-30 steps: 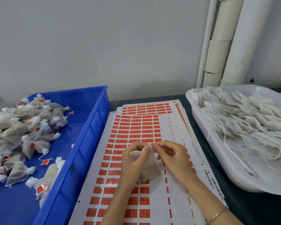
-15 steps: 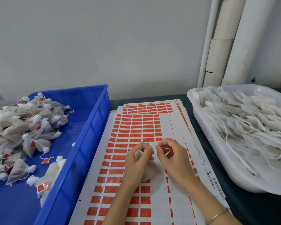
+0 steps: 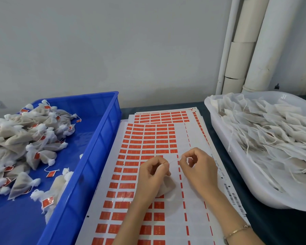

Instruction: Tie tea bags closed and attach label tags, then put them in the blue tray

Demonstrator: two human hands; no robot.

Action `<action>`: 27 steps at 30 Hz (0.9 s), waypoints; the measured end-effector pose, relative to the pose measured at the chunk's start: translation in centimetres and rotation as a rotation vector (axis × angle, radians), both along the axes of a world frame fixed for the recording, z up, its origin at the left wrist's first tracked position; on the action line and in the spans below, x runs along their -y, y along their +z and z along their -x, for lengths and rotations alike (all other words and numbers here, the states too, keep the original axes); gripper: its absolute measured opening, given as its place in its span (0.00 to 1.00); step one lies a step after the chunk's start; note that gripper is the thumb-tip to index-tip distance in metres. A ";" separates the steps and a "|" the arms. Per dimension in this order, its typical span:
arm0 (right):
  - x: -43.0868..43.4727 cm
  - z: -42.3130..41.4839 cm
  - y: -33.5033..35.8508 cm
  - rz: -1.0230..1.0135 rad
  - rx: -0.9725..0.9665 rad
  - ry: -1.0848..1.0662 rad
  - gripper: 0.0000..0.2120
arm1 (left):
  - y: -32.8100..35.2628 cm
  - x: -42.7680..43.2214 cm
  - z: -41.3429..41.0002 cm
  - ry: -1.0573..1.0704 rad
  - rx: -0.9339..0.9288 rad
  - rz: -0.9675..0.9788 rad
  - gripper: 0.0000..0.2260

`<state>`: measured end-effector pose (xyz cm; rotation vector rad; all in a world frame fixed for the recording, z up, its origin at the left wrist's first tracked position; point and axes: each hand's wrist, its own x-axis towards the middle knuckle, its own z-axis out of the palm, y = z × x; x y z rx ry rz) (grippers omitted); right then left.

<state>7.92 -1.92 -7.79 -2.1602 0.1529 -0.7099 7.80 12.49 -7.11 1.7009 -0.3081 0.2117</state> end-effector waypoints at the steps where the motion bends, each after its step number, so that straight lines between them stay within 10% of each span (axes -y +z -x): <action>1: 0.0 0.0 0.1 0.009 -0.003 -0.016 0.11 | 0.1 0.0 0.1 -0.007 -0.004 -0.009 0.08; 9: 0.4 -0.1 0.0 0.024 -0.008 -0.051 0.11 | 0.3 -0.1 -0.1 -0.063 -0.018 -0.031 0.09; 18: 0.5 0.4 1.8 -0.600 0.015 0.170 0.04 | -0.1 -1.6 0.5 -0.176 -0.202 -0.130 0.21; 27: 1.5 0.8 3.2 -1.069 0.076 0.311 0.12 | 1.4 -1.2 0.7 -0.284 -0.283 -0.181 0.10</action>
